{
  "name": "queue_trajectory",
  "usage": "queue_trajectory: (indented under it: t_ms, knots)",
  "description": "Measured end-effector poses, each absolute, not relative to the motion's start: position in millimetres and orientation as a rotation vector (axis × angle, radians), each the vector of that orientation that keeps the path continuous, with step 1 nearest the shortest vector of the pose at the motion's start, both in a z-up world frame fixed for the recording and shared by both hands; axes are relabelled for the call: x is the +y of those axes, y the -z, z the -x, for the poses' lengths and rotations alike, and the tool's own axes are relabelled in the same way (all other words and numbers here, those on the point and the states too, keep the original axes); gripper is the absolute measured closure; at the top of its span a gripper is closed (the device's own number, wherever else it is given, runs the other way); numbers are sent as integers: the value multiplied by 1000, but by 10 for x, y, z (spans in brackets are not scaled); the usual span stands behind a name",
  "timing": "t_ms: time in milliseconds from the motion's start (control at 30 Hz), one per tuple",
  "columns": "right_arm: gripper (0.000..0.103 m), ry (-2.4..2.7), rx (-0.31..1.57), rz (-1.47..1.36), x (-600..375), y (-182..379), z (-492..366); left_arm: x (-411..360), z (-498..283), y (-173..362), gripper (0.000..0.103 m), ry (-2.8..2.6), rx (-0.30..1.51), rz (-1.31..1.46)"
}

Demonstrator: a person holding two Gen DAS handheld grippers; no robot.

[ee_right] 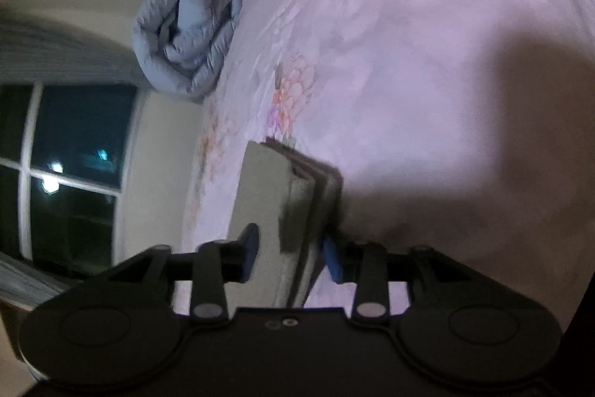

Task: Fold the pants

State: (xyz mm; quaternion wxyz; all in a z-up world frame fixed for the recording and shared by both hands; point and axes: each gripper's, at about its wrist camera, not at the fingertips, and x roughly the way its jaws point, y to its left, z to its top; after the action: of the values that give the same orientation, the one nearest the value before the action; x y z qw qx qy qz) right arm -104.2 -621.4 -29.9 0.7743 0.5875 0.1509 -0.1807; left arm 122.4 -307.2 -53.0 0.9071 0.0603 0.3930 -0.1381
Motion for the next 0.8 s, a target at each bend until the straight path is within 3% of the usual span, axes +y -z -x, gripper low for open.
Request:
queue_trajectory:
  t_ms: [200, 400, 633, 733, 800]
  knots:
    - [101, 324, 344, -882, -5633, -583, 624, -2818, -1251, 306, 4, 307, 784, -104]
    - [101, 143, 359, -636, -4501, -1117, 6, -1244, -1504, -177, 4, 138, 679, -49]
    - [101, -58, 533, -406, -2771, -659, -653, 462, -1609, -42, 3, -108, 728, 17]
    - [99, -153, 685, -292, -2161, -170, -794, 867, -1492, 170, 3, -149, 760, 110]
    - [98, -120, 660, -209, -2003, -59, -715, 958, -1412, 282, 3, -154, 769, 137]
